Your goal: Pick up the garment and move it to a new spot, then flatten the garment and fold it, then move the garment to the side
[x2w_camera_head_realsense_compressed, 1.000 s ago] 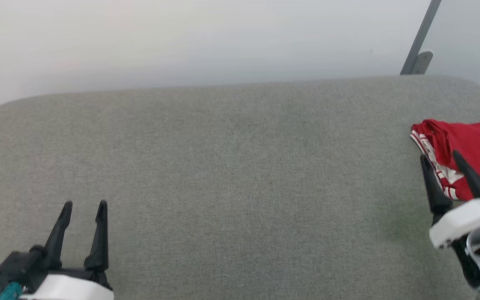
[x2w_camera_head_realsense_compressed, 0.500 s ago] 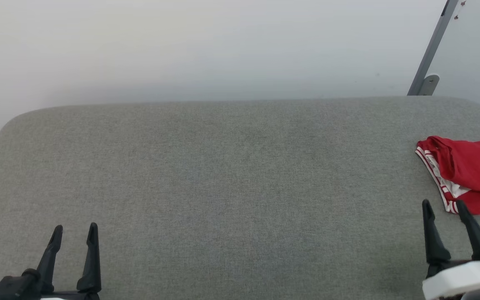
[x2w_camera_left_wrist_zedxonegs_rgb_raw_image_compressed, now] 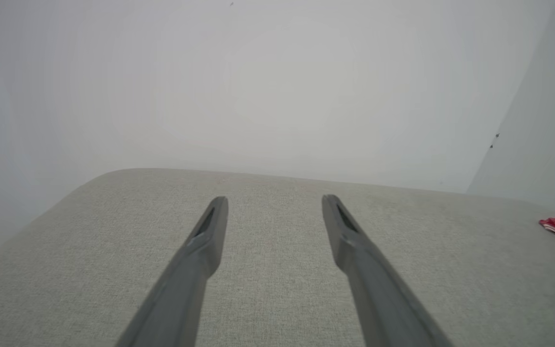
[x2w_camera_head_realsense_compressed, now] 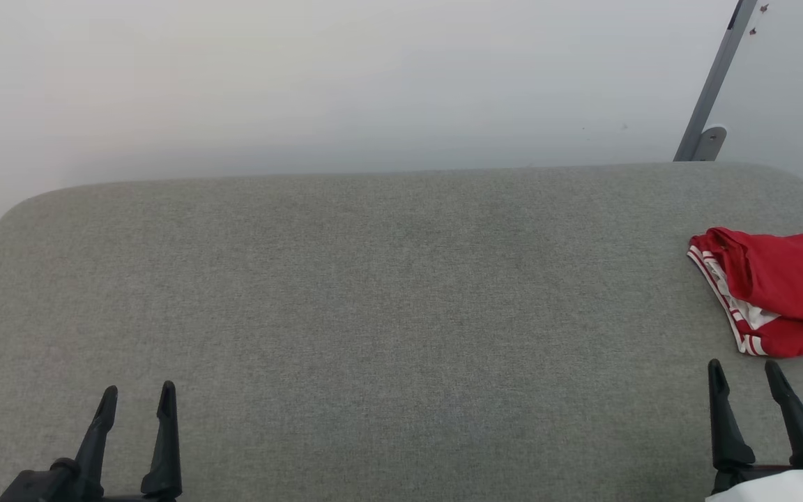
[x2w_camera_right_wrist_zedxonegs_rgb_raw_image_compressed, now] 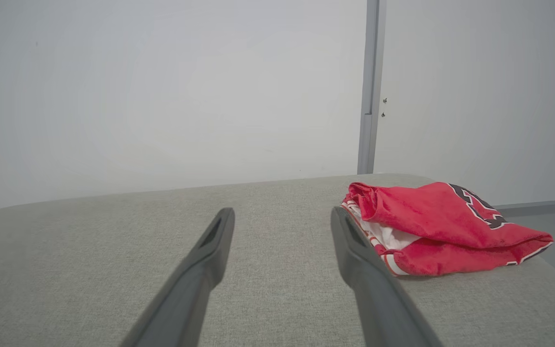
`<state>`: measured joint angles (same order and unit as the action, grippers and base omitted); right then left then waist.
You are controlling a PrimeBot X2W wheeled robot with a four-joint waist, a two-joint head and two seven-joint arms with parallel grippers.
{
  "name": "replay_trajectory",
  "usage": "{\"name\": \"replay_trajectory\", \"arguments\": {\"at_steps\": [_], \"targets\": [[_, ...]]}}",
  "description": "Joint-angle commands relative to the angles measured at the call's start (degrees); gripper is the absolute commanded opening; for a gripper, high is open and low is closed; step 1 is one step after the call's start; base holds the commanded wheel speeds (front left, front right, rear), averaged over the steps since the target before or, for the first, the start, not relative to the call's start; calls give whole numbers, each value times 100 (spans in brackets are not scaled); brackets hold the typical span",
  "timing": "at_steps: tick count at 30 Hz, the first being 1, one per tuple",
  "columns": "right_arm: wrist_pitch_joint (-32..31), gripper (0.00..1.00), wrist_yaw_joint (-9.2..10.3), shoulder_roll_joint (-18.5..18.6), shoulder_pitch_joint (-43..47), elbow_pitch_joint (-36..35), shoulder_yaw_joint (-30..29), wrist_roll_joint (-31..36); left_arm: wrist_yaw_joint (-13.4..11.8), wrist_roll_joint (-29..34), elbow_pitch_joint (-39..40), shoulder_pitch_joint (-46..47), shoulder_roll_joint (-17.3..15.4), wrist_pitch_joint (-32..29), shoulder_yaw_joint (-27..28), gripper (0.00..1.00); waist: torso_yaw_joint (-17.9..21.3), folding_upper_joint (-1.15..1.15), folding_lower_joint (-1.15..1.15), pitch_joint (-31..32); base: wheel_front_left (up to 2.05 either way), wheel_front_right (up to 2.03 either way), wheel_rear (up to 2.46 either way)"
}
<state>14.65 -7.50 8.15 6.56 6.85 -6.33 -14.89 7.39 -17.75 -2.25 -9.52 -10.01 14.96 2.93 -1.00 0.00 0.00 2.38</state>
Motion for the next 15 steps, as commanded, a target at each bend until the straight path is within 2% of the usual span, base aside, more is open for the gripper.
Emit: {"name": "replay_trajectory", "arguments": {"at_steps": [1,15], "targets": [[25,100,1,-17,50,-43,-33,4,9,24,2,-17,9,29,3,100,9,0,0,-2,0,0,0],[-46,100,1,-61,104,-123,24,48,10,-19,17,47,-11,29,-46,100,12,0,0,15,0,0,0]]}}
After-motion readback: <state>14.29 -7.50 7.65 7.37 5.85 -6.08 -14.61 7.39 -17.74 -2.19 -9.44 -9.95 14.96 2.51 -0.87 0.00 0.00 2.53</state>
